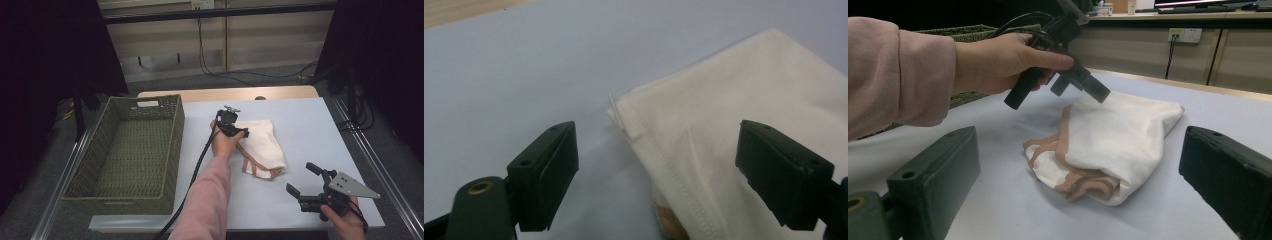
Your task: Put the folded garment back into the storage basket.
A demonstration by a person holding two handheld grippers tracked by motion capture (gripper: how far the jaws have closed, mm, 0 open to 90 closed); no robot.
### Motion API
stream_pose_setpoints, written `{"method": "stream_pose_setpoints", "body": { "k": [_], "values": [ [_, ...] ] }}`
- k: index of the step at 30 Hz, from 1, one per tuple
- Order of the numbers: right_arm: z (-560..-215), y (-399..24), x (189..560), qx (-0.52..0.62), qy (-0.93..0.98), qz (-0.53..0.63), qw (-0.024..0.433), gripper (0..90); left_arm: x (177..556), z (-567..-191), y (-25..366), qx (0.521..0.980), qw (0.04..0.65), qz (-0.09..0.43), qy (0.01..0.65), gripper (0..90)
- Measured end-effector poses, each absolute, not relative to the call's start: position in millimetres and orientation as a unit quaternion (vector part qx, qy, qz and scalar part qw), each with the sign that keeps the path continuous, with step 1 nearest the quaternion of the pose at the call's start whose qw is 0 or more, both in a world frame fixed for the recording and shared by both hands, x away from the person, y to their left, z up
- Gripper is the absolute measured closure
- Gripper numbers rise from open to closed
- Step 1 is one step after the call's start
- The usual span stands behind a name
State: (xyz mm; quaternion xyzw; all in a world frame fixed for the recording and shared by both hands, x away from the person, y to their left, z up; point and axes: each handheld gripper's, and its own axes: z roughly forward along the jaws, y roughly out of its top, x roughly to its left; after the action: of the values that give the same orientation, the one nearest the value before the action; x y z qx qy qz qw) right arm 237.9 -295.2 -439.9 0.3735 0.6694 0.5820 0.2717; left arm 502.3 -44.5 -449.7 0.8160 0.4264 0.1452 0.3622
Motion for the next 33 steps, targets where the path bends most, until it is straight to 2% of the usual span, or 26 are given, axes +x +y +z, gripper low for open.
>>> {"method": "stream_pose_setpoints", "body": {
  "k": [6,15,20,26,29,33],
  "values": [
    [-440,-295,238,0.372,0.671,0.581,0.271,2.5,503,-454,-47,0.819,0.360,0.138,0.426,24.8],
    [-441,-296,238,0.372,0.672,0.580,0.273,2.5,501,-459,-53,0.823,0.361,0.139,0.416,30.2],
    [-441,-296,238,0.374,0.673,0.579,0.269,2.6,499,-457,-55,0.827,0.364,0.125,0.409,46.4],
    [-441,-295,239,0.373,0.674,0.577,0.270,2.7,497,-456,-59,0.821,0.382,0.083,0.417,76.6],
    [-441,-295,239,0.373,0.674,0.578,0.270,2.6,497,-454,-59,0.821,0.373,0.074,0.426,81.2],
    [-441,-297,239,0.371,0.674,0.577,0.274,2.6,496,-448,-59,0.826,0.360,0.076,0.427,82.6]
  ]
}}
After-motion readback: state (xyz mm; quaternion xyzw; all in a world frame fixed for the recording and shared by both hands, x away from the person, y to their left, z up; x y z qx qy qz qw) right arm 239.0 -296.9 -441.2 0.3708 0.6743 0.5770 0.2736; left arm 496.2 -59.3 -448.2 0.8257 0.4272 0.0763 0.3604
